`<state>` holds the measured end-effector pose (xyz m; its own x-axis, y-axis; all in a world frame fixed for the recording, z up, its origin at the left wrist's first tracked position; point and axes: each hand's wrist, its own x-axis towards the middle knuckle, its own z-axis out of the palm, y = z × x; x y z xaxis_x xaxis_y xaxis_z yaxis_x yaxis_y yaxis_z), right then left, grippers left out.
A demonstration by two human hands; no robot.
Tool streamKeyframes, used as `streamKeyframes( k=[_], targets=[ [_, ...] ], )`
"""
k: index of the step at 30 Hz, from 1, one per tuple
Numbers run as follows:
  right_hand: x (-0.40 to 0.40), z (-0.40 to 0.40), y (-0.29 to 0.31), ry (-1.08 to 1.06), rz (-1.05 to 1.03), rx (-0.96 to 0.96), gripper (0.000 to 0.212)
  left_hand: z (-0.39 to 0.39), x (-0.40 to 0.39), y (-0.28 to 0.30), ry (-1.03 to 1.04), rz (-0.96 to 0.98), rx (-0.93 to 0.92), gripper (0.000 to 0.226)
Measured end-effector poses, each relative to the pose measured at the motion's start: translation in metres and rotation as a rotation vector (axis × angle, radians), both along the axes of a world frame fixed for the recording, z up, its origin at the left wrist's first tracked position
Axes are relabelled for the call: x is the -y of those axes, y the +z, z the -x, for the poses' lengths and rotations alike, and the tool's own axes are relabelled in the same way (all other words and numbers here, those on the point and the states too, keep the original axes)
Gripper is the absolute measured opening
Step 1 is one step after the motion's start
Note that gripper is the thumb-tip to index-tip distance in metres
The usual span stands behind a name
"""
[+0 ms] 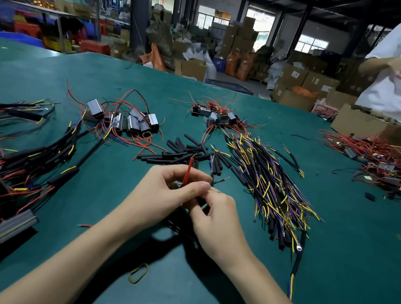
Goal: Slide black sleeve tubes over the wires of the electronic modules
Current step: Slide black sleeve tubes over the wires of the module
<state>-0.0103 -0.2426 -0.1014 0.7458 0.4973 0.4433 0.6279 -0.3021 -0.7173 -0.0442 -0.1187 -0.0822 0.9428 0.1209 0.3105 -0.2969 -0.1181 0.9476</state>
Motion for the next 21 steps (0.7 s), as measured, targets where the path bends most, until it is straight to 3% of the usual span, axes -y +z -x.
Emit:
streamKeyframes(
  k=[4, 8, 10, 11, 13, 14, 16, 21],
  targets=[
    [-0.001, -0.001, -0.002, 0.042, 0.012, 0.005, 0.021, 0.000, -0.002, -0.001, 0.012, -0.024, 0.013, 0.013],
    [0.009, -0.012, 0.005, 0.052, 0.092, 0.030, 0.014, -0.003, 0.000, -0.002, 0.101, 0.077, 0.036, 0.011],
    [0.024, -0.027, 0.006, -0.193, 0.084, 0.087, 0.020, -0.006, -0.002, -0.002, 0.149, 0.123, 0.056, 0.012],
    [0.033, -0.034, 0.007, -0.401, 0.174, 0.152, 0.028, -0.006, -0.002, -0.001, 0.159, 0.163, 0.052, 0.012],
    [0.050, -0.044, 0.007, -0.793, 0.550, 0.256, 0.036, -0.007, -0.003, -0.002, 0.171, 0.170, 0.049, 0.013],
    [0.054, -0.047, 0.004, -0.884, 0.718, 0.269, 0.033, -0.007, -0.002, -0.001, 0.180, 0.139, 0.051, 0.014],
    [0.056, -0.049, -0.001, -0.910, 0.869, 0.244, 0.024, -0.007, -0.001, -0.002, 0.184, 0.102, 0.049, 0.018],
    [0.051, -0.051, 0.001, -0.910, 0.845, 0.247, 0.018, -0.007, 0.008, 0.000, 0.125, 0.259, -0.012, 0.054]
  ],
)
